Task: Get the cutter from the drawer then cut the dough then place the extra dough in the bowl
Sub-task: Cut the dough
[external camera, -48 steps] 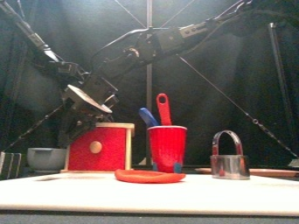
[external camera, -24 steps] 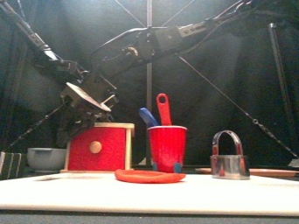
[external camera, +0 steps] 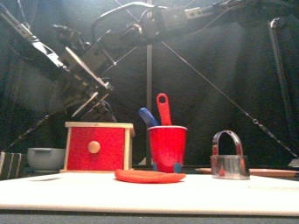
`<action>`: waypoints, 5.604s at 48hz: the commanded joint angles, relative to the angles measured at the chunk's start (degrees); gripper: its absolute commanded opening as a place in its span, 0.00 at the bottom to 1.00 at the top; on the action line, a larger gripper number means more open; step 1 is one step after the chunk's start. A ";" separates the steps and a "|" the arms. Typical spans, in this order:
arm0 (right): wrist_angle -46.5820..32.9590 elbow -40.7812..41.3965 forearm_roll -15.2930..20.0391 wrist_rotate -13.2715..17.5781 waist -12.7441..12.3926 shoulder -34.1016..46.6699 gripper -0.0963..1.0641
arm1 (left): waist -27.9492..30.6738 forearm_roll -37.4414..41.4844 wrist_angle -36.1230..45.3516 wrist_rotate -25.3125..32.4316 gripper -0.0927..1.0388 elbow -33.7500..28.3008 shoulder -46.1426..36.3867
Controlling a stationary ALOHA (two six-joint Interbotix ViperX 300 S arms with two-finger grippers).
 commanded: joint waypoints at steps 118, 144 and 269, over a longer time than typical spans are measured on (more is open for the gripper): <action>-31.73 80.16 -1.05 13.89 -1.41 -47.81 0.77 | -37.09 25.05 -27.07 -0.35 0.44 22.15 -12.92; -31.73 79.80 -0.97 13.97 -0.97 -47.11 0.75 | -37.09 23.73 -27.16 -0.35 0.44 22.32 -12.92; -29.18 55.11 1.41 14.06 2.99 -28.13 0.64 | -37.71 22.59 -27.16 -0.35 0.44 24.17 -13.01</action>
